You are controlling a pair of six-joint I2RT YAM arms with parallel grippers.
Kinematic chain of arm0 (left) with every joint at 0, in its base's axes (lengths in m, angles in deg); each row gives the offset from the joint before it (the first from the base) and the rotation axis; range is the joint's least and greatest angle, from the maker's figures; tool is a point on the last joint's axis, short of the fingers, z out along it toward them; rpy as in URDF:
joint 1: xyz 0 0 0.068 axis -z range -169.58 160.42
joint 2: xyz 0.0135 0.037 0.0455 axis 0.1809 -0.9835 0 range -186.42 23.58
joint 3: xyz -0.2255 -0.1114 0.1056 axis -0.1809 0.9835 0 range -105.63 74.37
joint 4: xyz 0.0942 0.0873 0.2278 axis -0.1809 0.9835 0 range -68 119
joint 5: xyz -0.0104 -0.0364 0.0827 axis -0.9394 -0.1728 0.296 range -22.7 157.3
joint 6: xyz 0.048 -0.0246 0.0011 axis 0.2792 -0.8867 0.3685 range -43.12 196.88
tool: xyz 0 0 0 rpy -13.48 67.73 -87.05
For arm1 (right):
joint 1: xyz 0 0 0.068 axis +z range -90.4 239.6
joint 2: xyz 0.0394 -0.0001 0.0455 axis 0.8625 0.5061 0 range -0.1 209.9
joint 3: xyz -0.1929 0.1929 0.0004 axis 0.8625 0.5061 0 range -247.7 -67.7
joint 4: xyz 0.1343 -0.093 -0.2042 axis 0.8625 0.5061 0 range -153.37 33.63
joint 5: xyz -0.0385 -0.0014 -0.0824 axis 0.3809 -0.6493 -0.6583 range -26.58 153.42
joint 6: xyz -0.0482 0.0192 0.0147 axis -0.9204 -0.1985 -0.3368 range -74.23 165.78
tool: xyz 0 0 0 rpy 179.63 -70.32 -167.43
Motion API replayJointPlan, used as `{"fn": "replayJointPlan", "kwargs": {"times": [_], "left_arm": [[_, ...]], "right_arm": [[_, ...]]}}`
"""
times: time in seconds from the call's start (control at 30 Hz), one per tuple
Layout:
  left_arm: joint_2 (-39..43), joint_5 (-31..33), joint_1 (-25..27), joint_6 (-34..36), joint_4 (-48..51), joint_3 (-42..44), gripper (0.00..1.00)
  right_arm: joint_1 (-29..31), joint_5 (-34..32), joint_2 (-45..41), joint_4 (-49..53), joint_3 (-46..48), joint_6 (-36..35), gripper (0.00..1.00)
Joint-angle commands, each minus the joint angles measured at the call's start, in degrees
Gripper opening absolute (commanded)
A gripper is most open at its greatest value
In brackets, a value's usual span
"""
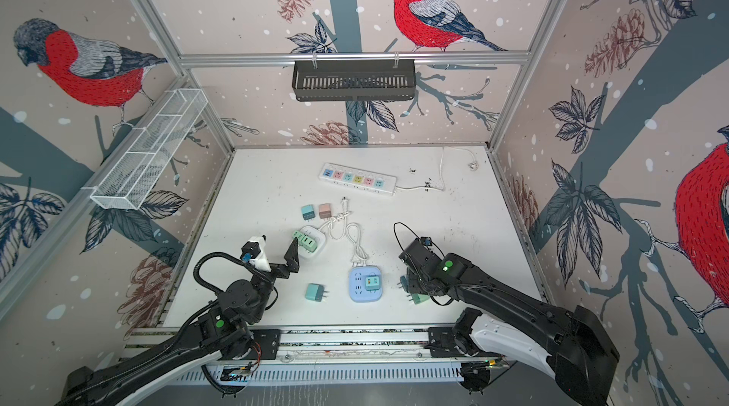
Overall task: Insert the plug
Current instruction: 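Lower the right gripper onto the mint-green adapter beside the teal one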
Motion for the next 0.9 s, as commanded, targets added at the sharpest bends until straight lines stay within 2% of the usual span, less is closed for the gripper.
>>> {"fn": "replayJointPlan", "kwargs": {"times": [0.0, 0.43, 0.87], "left_arm": [[0.2, 1.1, -0.1, -0.7, -1.4, 0.7, 0.99], [-0.1, 0.1, -0.1, -0.5, -1.6, 0.7, 0.99], [-0.6, -0.3, -0.1, -0.4, -1.7, 0.6, 0.99]], "right_arm": [[0.1, 0.5, -0.7, 3.4, 0.0, 1.9, 0.6], [1.4, 6.7, 0.5, -3.9, 5.2, 4.2, 0.6], [3.9, 4.5, 5.5, -13.8, 4.9, 4.0, 0.6]]}}
